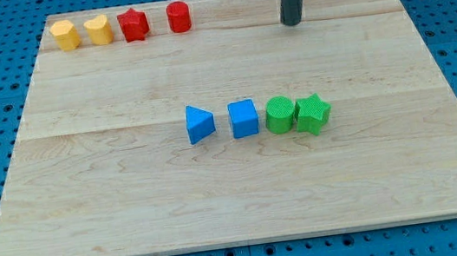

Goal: Move your arm towards the red circle

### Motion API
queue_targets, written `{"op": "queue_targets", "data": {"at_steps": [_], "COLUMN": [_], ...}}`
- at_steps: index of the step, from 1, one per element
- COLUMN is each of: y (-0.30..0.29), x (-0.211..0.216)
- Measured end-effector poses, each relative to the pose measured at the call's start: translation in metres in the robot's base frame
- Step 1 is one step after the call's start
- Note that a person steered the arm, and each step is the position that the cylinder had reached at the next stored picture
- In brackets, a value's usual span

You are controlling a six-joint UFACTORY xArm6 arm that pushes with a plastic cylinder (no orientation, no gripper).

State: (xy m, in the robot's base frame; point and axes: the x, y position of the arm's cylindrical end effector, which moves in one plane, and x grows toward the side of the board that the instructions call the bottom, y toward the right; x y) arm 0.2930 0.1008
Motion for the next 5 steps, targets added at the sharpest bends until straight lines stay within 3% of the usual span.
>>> {"op": "queue_targets", "data": {"at_steps": [1, 3, 4, 5], "y": [-0.075, -0.21, -0.177, -0.086], "x": [0.003, 0.053, 0.04, -0.005]}}
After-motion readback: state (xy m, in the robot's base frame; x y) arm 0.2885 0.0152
